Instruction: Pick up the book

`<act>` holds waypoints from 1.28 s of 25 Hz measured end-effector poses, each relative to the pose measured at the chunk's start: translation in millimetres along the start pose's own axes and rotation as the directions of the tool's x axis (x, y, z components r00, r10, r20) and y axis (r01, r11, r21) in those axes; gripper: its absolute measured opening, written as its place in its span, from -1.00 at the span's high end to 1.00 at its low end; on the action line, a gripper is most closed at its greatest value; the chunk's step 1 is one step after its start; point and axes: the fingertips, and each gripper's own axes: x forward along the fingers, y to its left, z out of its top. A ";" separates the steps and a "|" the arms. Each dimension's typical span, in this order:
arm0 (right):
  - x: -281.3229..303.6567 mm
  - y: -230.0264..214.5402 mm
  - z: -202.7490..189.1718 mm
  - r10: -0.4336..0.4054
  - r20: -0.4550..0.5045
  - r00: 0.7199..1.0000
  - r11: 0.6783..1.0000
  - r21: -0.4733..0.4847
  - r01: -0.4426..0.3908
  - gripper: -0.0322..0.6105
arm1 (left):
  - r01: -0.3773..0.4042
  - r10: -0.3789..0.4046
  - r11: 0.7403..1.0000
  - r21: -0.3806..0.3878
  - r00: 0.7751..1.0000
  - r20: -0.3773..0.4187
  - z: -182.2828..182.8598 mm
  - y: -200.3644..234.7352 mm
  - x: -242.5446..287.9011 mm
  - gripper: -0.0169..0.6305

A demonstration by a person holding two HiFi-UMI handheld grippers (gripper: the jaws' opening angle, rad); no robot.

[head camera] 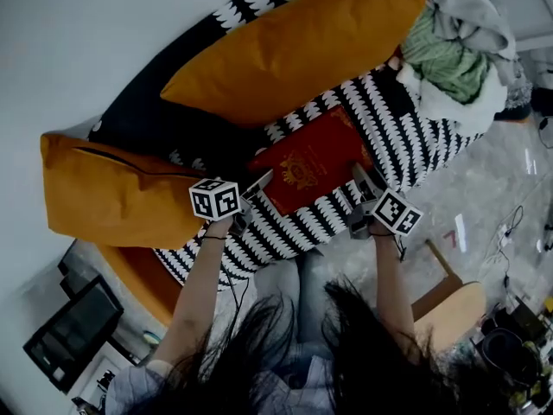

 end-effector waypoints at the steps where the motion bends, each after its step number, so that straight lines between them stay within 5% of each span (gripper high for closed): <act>1: -6.6 3.4 1.5 0.003 0.007 1.000 1.000 0.000 -0.003 -0.03 | -0.001 0.001 1.000 -0.001 1.000 0.011 0.5 -6.3 -5.0 -0.11; 24: -155.6 109.8 60.4 0.110 0.089 0.990 0.994 -0.022 -0.108 -0.03 | -0.031 0.015 0.997 0.075 0.979 0.204 51.4 -163.7 -126.0 -0.11; 32: -200.7 145.9 66.0 0.165 0.087 0.982 0.985 -0.059 -0.160 -0.03 | -0.049 0.027 0.994 0.096 0.976 0.216 52.9 -205.9 -171.2 -0.11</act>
